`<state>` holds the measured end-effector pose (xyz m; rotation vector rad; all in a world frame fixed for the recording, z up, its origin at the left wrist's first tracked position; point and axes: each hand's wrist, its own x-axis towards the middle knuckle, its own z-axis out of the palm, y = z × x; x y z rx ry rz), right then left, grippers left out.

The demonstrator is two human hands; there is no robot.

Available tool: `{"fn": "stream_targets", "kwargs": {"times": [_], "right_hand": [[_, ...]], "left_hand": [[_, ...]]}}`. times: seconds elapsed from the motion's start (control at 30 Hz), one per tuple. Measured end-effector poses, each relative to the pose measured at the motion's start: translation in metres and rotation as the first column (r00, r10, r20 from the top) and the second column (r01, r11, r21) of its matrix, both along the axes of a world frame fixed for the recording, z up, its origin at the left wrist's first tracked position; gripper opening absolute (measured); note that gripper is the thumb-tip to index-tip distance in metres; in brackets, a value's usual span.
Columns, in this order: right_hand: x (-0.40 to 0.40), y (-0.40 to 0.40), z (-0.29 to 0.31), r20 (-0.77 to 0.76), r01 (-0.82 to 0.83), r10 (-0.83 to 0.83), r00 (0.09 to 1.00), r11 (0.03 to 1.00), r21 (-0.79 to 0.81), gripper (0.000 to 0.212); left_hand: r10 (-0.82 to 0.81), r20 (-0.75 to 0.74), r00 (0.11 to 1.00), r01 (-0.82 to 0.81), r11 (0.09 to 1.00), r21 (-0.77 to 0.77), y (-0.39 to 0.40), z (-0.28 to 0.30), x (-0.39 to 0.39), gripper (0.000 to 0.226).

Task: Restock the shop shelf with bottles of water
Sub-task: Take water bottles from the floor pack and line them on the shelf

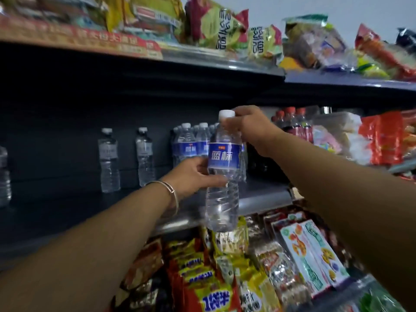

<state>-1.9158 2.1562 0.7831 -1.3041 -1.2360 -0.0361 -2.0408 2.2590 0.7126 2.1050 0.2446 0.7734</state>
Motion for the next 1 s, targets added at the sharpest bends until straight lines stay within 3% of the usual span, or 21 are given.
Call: {"fn": "stream_targets", "kwargs": {"times": [0.2,0.43,0.6,0.83,0.93,1.0], "right_hand": [[0.023,0.047,0.040,0.011,-0.084,0.083,0.996,0.995,0.054,0.011],[0.049,0.110,0.039,0.016,-0.151,0.150,0.988,0.988,0.036,0.004],[0.067,0.149,0.027,0.070,-0.165,0.164,0.984,0.986,0.012,0.011],[0.083,0.180,0.021,-0.009,-0.215,0.215,0.977,0.976,-0.023,0.035],[0.088,0.176,0.010,-0.043,-0.204,0.200,0.979,0.962,-0.179,0.048],[0.094,0.171,0.000,-0.001,-0.173,0.186,0.983,0.913,-0.370,0.043]], "left_hand": [[0.076,0.077,0.994,-0.076,0.997,-0.002,0.032,0.030,0.020,0.029],[0.171,0.045,0.984,-0.168,0.984,-0.061,0.081,0.024,0.041,0.035],[0.237,0.069,0.969,-0.232,0.970,-0.070,0.108,0.011,0.062,0.028],[0.324,0.117,0.939,-0.316,0.945,-0.082,0.130,0.003,0.082,0.033],[0.361,0.140,0.922,-0.354,0.933,-0.069,0.134,0.001,0.090,0.037],[0.412,0.143,0.900,-0.412,0.911,-0.034,0.138,-0.001,0.095,0.043]]}}
